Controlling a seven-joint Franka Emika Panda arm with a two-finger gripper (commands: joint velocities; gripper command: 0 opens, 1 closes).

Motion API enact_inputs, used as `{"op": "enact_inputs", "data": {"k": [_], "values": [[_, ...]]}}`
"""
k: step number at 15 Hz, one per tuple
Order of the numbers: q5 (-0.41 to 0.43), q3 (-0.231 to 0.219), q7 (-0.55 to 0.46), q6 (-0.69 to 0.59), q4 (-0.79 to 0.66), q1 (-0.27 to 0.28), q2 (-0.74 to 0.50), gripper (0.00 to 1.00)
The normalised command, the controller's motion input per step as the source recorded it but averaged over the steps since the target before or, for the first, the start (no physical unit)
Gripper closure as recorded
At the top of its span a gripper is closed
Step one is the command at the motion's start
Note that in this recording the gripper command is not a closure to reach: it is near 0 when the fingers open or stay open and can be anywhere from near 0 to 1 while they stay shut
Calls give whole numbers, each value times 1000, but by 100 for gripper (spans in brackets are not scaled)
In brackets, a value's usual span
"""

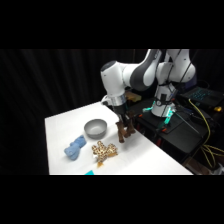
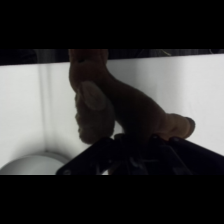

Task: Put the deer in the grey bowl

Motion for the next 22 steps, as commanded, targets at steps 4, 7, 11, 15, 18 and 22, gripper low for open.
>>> {"op": "enact_inputs", "data": {"k": [4, 7, 11, 15, 18, 22], "values": [[-325, -174, -22, -189, 257, -130, -114, 48], [-216, -117, 56, -38, 400, -104, 187, 48], [-102, -64, 111, 26, 545, -49, 498, 48], [5, -8, 43, -47, 505, -2, 510, 48], [76, 20, -47, -125, 378, -8, 270, 0], [79, 12, -128, -226, 216, -38, -25, 0]]}}
